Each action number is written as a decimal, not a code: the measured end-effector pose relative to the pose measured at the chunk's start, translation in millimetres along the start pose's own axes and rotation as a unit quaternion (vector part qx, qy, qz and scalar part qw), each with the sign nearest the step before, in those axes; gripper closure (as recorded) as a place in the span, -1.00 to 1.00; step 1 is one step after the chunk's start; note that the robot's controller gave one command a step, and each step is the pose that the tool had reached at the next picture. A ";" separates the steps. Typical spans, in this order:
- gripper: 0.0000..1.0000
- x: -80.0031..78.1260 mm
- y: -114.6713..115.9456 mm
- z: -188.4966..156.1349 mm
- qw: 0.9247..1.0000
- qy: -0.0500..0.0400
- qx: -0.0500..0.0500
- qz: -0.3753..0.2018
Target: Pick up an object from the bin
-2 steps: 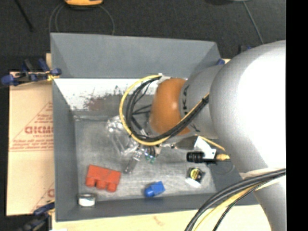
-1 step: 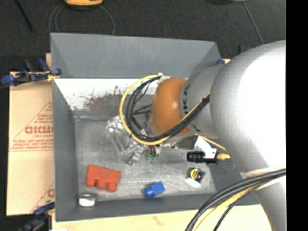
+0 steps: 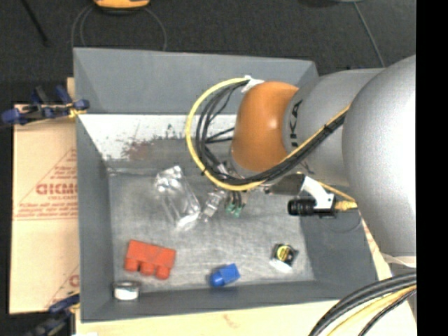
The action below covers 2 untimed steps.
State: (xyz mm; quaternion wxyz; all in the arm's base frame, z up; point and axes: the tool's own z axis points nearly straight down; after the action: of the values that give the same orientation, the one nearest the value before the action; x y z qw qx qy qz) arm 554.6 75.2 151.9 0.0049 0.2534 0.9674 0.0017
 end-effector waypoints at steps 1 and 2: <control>1.00 41.6 8.9 6.2 0.991 0.004 0.002 -0.133; 1.00 43.8 4.0 -10.5 0.990 0.002 0.002 -0.140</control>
Offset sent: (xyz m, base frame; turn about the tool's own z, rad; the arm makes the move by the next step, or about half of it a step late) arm -0.0320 0.0283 -0.0066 -0.2638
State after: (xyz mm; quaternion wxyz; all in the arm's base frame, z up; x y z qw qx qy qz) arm 518.3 100.2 162.0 0.0025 0.1159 0.9933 -0.0001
